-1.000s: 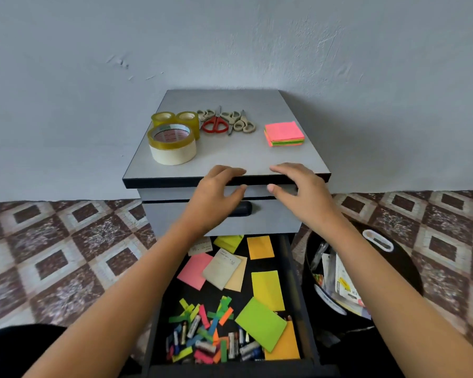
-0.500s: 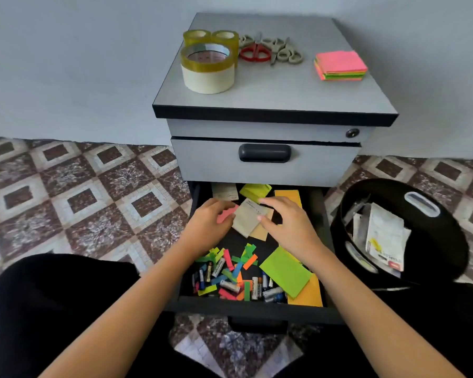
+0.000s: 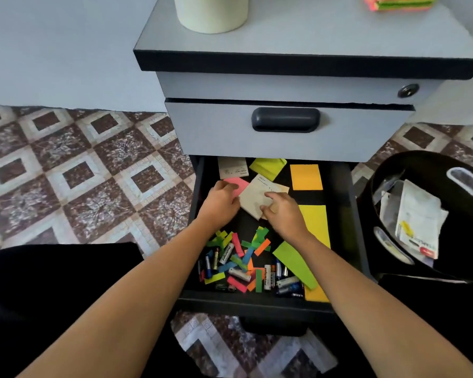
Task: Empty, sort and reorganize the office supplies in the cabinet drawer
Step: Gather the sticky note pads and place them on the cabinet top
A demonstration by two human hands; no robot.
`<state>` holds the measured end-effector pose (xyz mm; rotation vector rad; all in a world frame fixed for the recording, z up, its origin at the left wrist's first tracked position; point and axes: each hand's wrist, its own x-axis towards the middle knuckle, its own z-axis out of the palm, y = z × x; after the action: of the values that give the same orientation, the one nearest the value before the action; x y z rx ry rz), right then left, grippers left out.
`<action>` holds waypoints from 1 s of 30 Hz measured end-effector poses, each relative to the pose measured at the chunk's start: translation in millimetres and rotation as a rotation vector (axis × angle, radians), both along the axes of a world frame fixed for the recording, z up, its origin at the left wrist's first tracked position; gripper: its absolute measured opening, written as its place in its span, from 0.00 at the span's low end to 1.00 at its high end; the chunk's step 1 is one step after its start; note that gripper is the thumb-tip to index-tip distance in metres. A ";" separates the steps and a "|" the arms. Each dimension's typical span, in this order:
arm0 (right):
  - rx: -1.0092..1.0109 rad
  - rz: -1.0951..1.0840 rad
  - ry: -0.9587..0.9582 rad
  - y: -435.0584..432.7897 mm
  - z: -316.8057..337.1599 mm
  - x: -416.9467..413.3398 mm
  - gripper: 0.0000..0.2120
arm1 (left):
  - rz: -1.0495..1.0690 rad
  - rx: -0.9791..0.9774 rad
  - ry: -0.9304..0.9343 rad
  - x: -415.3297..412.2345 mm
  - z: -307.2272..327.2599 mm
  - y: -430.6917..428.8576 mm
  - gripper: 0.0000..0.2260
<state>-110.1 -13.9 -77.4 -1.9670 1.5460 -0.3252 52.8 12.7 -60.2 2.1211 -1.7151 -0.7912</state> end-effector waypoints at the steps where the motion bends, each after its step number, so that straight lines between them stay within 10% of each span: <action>1: -0.006 -0.014 0.006 -7.3 -3.9 0.6 0.20 | -0.001 0.005 -0.014 1.5 -4.1 -5.2 0.20; 16: 0.041 0.152 0.376 -55.4 -25.6 7.7 0.27 | -0.074 0.146 -0.137 7.3 -40.0 -47.1 0.27; 30: -0.128 0.073 0.304 -21.0 -25.2 -6.0 0.19 | -0.062 0.000 -0.298 -3.0 -36.5 -13.1 0.18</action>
<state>-116.1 -34.9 -102.6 -2.2493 1.6680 -0.0987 49.8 -0.4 -96.7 2.2887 -1.9329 -0.5095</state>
